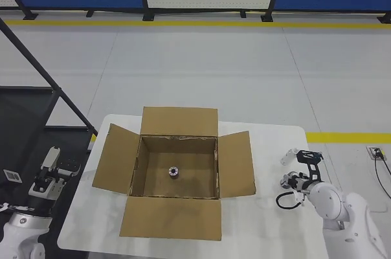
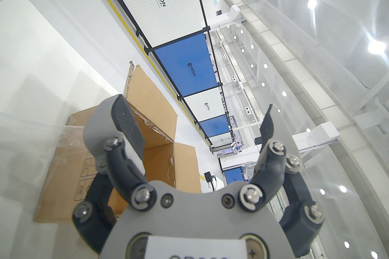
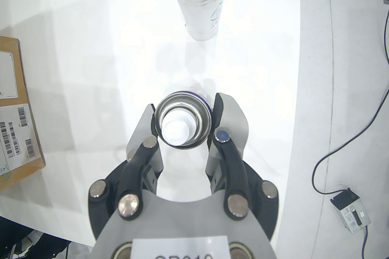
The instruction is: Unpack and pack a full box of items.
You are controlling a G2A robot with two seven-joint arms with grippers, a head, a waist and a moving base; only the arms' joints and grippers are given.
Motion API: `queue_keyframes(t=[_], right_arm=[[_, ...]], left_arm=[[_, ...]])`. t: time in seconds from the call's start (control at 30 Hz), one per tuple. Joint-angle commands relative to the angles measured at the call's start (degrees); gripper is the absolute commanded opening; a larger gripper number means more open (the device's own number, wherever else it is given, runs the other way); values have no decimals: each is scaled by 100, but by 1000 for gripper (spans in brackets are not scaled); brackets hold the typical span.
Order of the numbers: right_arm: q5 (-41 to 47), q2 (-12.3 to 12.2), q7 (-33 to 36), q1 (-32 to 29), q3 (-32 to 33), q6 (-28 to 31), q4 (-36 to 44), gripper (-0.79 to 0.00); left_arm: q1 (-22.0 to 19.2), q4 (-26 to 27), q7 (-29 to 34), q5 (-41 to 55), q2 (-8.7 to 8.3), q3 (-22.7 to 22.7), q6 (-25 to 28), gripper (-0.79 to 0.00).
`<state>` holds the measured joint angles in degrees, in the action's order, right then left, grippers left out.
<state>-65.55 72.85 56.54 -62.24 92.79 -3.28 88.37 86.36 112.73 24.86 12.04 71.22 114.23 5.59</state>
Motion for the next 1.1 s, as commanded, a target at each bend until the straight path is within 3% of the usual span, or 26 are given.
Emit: queue_keyframes(t=[0.0,0.03,0.1,0.4,0.6,0.77,0.9,1.07], right_arm=[[16,-10,-4,19,5,16,-17,-169],[20,-17,-7,22,15,22,5,-86],[39,-28,-43,-16,51,12,176,0],[-37,-59,-142,-297,-42,2,2000,0],[324,-39,-236,73,-827,761,2765,0],[870,59,105,1169,-2058,1511,2164,0],[1074,271,384,2381,-3275,1605,930,0],[1713,719,262,3627,-4673,1729,-959,0]], left_arm=[[0,0,0,0,0,0,0,0],[0,0,0,0,0,0,0,0],[0,0,0,0,0,0,0,0],[0,0,0,0,0,0,0,0],[0,0,0,0,0,0,0,0],[0,0,0,0,0,0,0,0],[0,0,0,0,0,0,0,0],[23,-11,-34,1,0,2,11,0]])
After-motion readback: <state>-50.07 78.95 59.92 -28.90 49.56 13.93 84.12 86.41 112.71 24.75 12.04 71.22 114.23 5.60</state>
